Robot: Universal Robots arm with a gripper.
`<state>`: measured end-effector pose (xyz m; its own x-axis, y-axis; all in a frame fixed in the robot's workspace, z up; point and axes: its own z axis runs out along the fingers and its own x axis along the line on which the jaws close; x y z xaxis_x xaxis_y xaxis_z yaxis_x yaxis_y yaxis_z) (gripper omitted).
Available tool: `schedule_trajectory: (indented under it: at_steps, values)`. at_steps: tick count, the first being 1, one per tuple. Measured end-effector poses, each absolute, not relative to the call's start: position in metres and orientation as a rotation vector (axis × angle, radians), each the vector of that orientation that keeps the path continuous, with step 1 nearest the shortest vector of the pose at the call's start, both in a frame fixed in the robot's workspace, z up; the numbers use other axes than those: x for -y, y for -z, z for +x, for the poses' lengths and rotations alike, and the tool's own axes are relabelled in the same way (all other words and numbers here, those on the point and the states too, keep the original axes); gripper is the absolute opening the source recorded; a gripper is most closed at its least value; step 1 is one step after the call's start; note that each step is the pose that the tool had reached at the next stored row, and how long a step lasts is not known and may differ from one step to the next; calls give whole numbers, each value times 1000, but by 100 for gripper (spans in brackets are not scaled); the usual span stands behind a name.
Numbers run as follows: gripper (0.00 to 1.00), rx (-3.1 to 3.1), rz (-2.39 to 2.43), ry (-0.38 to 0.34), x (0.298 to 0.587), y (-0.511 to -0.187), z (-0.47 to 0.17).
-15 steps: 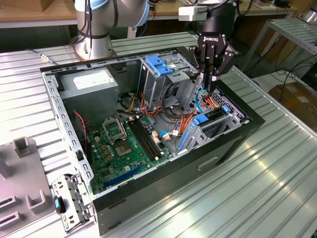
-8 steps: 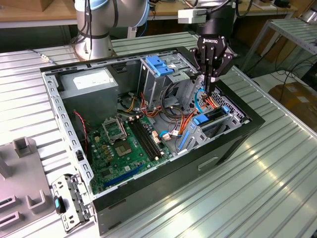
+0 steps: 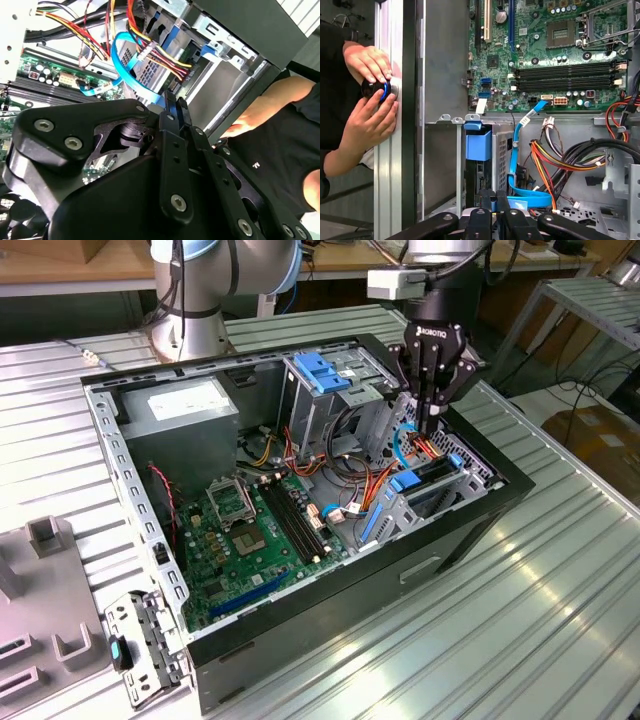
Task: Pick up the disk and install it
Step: 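Insert the second disk wire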
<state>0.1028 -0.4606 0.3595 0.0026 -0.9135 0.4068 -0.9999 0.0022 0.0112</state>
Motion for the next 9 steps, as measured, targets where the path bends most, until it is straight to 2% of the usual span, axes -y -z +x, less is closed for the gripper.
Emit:
schedule_trajectory:
  at_steps: [9]
  values:
    - [16, 2014, 2016, -365, 484, -356, 103]
